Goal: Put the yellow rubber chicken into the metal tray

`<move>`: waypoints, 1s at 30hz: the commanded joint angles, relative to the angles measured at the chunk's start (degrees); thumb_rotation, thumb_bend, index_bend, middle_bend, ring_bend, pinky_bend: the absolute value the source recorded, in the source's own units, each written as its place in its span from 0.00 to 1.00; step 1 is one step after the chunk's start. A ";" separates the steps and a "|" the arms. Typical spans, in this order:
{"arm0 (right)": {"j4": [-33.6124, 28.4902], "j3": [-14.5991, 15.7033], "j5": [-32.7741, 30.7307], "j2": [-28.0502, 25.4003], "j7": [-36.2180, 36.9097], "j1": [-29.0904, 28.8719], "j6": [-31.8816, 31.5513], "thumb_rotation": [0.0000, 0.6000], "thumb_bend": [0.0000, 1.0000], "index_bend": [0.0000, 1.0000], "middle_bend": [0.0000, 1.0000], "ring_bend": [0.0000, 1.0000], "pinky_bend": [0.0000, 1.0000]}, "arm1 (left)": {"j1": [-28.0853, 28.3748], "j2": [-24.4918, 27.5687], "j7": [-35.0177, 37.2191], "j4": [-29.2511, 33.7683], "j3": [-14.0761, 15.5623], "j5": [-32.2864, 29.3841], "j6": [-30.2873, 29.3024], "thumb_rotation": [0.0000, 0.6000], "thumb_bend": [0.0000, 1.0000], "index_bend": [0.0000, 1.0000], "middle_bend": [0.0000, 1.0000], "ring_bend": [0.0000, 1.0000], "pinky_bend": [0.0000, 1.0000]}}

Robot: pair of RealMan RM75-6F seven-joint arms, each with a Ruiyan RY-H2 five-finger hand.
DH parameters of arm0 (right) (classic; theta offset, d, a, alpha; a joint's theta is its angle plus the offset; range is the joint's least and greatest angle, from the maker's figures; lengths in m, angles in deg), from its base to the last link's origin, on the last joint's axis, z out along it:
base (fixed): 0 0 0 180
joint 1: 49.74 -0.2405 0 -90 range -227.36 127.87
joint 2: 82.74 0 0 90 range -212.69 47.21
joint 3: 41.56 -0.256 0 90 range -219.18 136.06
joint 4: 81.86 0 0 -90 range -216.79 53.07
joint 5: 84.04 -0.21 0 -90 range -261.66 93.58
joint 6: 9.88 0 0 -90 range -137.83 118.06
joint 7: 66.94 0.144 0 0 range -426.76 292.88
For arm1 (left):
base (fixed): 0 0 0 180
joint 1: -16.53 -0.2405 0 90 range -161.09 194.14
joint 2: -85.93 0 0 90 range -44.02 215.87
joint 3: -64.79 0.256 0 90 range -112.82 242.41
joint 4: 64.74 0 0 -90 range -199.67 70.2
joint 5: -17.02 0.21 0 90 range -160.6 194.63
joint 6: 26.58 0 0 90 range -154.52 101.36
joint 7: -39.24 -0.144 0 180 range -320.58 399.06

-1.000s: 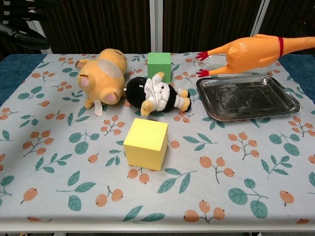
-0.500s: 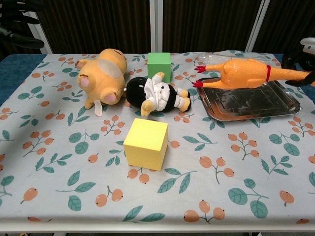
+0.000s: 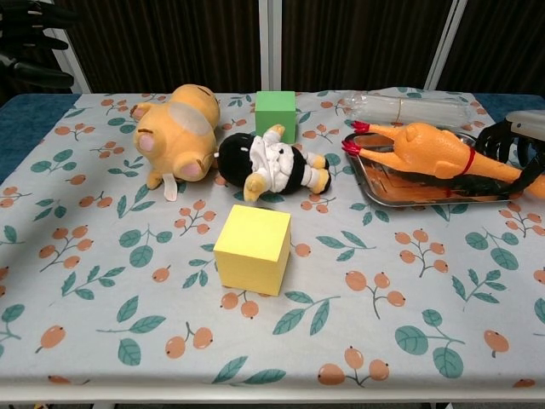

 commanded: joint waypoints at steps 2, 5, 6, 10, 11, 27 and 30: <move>-0.52 -0.52 -0.51 -0.67 -0.98 -0.32 1.04 1.00 0.00 0.00 0.15 0.03 0.19 | -0.22 0.10 0.50 0.05 -0.12 0.29 -0.31 1.00 0.04 0.17 0.06 0.09 0.28; -1.52 -1.32 -1.12 -1.67 -1.77 -0.11 -0.27 1.00 0.00 0.00 0.04 0.00 0.11 | -0.41 0.27 0.62 0.08 -0.26 0.53 -0.78 1.00 0.04 0.17 0.06 0.09 0.28; -2.07 -1.83 -1.48 -2.25 -2.19 0.07 -1.42 1.00 0.00 0.00 0.01 0.00 0.09 | -0.51 0.37 0.42 0.00 -0.27 0.69 -1.09 1.00 0.04 0.17 0.06 0.09 0.28; -4.78 -3.24 -2.36 -5.09 -4.06 0.51 -5.11 1.00 0.00 0.00 0.00 0.00 0.07 | -0.78 0.60 -1.10 -0.49 -0.28 1.05 -2.36 1.00 0.04 0.17 0.06 0.09 0.28; -5.63 -3.49 -2.50 -5.91 -4.76 0.60 -5.80 1.00 0.00 0.00 0.00 0.00 0.07 | -0.86 0.68 -1.29 -0.49 -0.34 1.03 -2.58 1.00 0.04 0.17 0.06 0.09 0.28; -55.25 -7.65 -9.44 -34.92 -40.21 15.14 -27.86 1.00 0.14 0.23 0.31 0.23 0.37 | -7.99 6.71 -25.70 0.39 5.00 2.42 -14.92 1.00 0.04 0.20 0.14 0.11 0.28; -61.69 -7.12 -11.13 -37.27 -43.77 19.22 -31.13 1.00 0.14 0.23 0.31 0.25 0.39 | -10.67 5.90 -35.21 0.17 6.81 2.08 -20.11 1.00 0.05 0.21 0.18 0.15 0.28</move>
